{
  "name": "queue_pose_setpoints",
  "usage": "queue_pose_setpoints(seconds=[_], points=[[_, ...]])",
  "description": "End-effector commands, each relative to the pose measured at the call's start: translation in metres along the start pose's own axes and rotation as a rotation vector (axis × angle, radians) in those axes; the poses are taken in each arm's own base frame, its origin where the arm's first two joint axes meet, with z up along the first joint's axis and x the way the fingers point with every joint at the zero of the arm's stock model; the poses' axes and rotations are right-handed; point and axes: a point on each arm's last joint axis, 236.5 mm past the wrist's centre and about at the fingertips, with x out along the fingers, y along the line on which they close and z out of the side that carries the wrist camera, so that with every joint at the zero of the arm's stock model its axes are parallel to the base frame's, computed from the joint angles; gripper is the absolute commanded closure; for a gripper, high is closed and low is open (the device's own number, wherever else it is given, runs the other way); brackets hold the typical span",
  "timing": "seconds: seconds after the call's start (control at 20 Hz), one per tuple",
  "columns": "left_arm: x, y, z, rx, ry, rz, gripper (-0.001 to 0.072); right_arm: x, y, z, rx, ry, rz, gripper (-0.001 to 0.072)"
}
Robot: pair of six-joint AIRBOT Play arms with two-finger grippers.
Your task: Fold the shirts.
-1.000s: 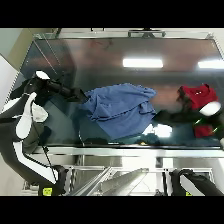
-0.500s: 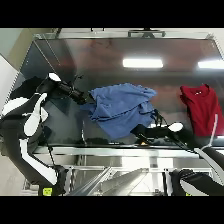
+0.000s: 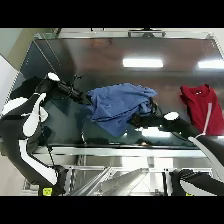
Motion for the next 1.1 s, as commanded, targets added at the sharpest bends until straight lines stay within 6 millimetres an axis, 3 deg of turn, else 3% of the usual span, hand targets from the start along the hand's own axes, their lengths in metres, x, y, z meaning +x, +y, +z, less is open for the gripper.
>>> queue_pose_setpoints(seconds=[0.0,0.1,0.2,0.3,0.35,0.45,0.55,0.65,0.7,0.85,0.95,1.05], points=[[-0.033,-0.031,-0.003,0.048,-0.033,-0.026,0.0685,-0.059,0.073,0.023,-0.145,-0.035,0.192,0.0696],[-0.088,-0.075,0.012,0.117,-0.210,-0.058,0.0685,-0.135,0.128,0.051,-0.282,-0.169,0.294,0.0696],[-0.166,-0.146,0.024,0.230,-0.481,-0.131,0.0684,-0.228,0.187,0.070,-0.438,-0.364,0.368,0.0696],[-0.255,-0.238,0.011,0.427,-0.792,-0.173,0.0684,-0.312,0.240,0.065,-0.606,-0.554,0.390,0.0696],[-0.290,-0.278,-0.003,0.528,-0.932,-0.139,0.0684,-0.343,0.263,0.054,-0.680,-0.629,0.380,0.0696],[-0.338,-0.343,-0.039,0.676,-1.142,0.032,0.0682,-0.381,0.297,0.030,-0.812,-0.747,0.332,0.0696],[-0.354,-0.405,-0.078,0.837,-1.235,0.174,0.0682,-0.401,0.322,0.006,-0.912,-0.828,0.292,0.0696],[-0.364,-0.447,-0.104,0.949,-1.299,0.303,0.0682,-0.411,0.335,-0.006,-0.959,-0.885,0.268,0.0696],[-0.369,-0.455,-0.109,0.971,-1.315,0.363,0.0683,-0.413,0.334,-0.002,-0.956,-0.906,0.247,0.0696],[-0.382,-0.413,-0.091,0.824,-1.251,0.430,0.0682,-0.404,0.301,0.031,-0.863,-0.859,0.165,0.0696],[-0.370,-0.379,-0.066,0.764,-1.147,0.296,0.0682,-0.384,0.276,0.055,-0.790,-0.769,0.175,0.0696],[-0.335,-0.328,-0.024,0.672,-1.011,0.165,0.0682,-0.349,0.244,0.079,-0.702,-0.653,0.180,0.0696]])
